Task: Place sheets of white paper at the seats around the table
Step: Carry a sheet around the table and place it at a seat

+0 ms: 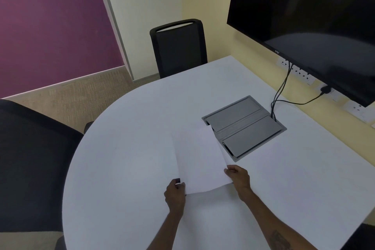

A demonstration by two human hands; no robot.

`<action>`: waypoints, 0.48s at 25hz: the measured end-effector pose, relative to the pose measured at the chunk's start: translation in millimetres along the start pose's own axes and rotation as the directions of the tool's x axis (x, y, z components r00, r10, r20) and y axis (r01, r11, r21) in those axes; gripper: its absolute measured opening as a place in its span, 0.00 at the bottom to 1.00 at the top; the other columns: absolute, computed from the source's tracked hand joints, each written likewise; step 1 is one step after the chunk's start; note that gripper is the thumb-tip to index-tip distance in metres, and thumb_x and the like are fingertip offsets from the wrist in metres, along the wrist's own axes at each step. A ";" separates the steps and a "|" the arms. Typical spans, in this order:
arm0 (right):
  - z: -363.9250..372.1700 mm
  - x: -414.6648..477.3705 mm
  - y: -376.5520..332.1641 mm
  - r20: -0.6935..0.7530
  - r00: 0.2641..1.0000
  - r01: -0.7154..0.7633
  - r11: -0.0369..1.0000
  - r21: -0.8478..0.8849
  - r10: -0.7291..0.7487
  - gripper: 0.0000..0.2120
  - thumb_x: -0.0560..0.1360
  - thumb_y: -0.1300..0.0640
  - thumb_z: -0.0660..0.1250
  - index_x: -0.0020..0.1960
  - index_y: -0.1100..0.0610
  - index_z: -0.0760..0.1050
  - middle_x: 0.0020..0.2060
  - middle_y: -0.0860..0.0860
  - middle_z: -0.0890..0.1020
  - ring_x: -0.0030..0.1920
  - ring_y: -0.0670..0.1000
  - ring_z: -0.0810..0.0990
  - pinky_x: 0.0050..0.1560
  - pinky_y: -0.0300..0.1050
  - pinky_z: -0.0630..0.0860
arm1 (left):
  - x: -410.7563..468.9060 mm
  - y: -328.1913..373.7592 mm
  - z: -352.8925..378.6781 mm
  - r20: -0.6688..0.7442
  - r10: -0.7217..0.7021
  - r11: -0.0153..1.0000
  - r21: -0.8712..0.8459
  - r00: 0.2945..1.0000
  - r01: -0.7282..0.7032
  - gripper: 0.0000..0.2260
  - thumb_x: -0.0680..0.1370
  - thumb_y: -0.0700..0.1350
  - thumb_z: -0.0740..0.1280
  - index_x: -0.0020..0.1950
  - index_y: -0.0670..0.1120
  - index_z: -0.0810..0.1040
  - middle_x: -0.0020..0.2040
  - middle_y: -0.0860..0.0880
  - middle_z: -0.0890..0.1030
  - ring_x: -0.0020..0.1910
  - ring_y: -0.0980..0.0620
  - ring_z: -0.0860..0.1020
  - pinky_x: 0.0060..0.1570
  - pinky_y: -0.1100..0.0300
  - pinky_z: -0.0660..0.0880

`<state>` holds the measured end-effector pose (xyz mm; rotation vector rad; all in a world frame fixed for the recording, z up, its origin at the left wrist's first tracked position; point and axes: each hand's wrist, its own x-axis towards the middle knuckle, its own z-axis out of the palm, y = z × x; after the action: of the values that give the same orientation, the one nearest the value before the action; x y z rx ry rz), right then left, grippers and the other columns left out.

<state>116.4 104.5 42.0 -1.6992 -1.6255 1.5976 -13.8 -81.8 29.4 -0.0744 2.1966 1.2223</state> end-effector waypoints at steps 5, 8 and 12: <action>2.6 -49.5 21.6 -0.049 0.999 0.013 0.997 0.072 -0.009 0.11 0.74 0.62 0.73 0.55 0.63 0.82 0.46 0.56 0.84 0.48 0.53 0.79 0.55 0.49 0.76 | -19.0 -10.1 -31.6 0.013 0.000 1.000 -0.023 1.000 0.001 0.11 0.78 0.44 0.67 0.58 0.43 0.82 0.49 0.46 0.86 0.40 0.44 0.85 0.49 0.51 0.83; 8.7 -76.8 30.4 -0.063 0.998 0.002 0.990 0.142 0.007 0.10 0.74 0.62 0.73 0.55 0.63 0.82 0.49 0.56 0.84 0.51 0.53 0.80 0.57 0.51 0.76 | -29.8 -15.6 -50.7 0.012 -0.002 0.999 -0.048 1.000 0.003 0.11 0.78 0.44 0.67 0.58 0.43 0.83 0.44 0.50 0.83 0.39 0.44 0.85 0.47 0.53 0.83; 17.6 -104.7 35.2 -0.076 0.997 0.019 0.980 0.196 -0.004 0.09 0.75 0.61 0.72 0.54 0.62 0.83 0.50 0.55 0.84 0.51 0.52 0.80 0.60 0.53 0.76 | -36.6 -15.4 -70.2 0.002 0.003 1.000 -0.021 1.000 -0.003 0.10 0.78 0.43 0.66 0.56 0.44 0.83 0.47 0.48 0.85 0.39 0.42 0.86 0.53 0.51 0.81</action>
<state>146.4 -1.9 58.9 -1.6239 -1.3894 1.6099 -13.2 -154.4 64.4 -0.0786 2.1827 1.2466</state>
